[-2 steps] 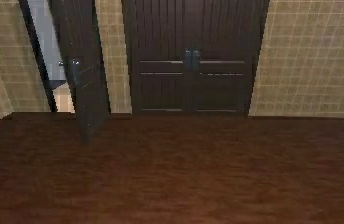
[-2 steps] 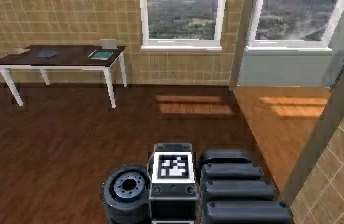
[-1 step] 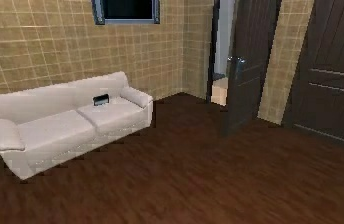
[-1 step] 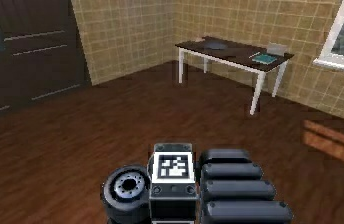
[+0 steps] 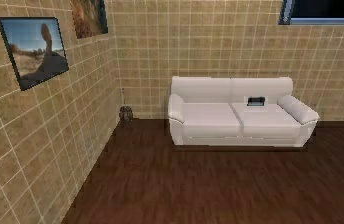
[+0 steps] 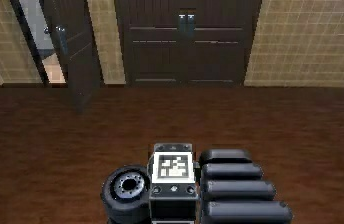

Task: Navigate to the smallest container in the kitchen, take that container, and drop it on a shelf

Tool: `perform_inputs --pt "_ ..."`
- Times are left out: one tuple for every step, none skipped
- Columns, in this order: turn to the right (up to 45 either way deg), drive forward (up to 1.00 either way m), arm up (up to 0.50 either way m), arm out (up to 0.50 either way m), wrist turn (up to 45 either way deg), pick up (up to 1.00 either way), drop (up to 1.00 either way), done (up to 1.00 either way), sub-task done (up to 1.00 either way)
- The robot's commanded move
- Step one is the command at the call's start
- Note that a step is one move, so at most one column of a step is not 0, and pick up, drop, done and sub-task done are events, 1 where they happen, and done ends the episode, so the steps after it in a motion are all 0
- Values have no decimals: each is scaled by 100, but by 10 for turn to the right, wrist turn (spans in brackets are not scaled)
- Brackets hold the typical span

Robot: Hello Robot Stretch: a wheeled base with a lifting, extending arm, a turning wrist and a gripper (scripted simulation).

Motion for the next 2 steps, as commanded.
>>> perform_inputs --pt "-30 0 0 0 0 0 0 0 0" --pt "450 0 0 0 0 0 0 0 0"
